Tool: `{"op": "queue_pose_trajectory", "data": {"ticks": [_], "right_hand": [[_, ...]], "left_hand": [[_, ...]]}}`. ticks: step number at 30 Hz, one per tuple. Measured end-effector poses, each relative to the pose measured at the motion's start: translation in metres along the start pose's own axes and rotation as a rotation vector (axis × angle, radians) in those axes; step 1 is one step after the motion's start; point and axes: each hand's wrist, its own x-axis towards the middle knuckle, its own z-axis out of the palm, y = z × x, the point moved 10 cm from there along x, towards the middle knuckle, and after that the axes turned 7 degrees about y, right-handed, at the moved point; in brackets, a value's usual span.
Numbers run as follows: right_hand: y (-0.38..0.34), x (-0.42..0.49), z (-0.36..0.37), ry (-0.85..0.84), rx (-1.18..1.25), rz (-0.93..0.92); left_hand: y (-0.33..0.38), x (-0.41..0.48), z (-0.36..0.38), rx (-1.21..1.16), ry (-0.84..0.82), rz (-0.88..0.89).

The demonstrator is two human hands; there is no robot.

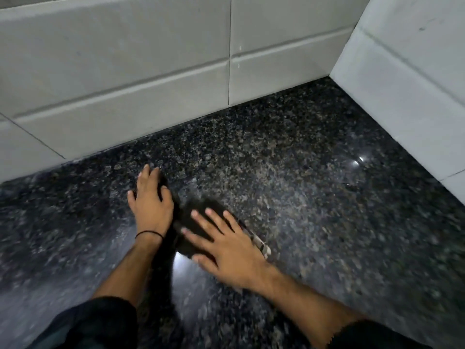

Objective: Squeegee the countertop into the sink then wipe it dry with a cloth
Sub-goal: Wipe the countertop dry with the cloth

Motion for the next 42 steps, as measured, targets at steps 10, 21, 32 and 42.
{"op": "queue_pose_trajectory", "data": {"ticks": [10,21,32,42], "right_hand": [[0.29,-0.112,-0.081,0.236,-0.068,1.052],[-0.012,-0.162,-0.002,0.005,-0.061,0.088],[0.138,-0.252,-0.039,0.239,-0.059,1.089],[0.048,-0.318,-0.017,0.005,-0.158,0.336]], "left_hand": [[0.009,-0.17,0.003,0.246,-0.276,0.231],[-0.004,-0.181,0.008,0.234,-0.328,0.219],[0.042,-0.259,-0.007,0.166,-0.433,0.402],[0.064,-0.271,0.007,0.319,-0.459,0.426]]}}
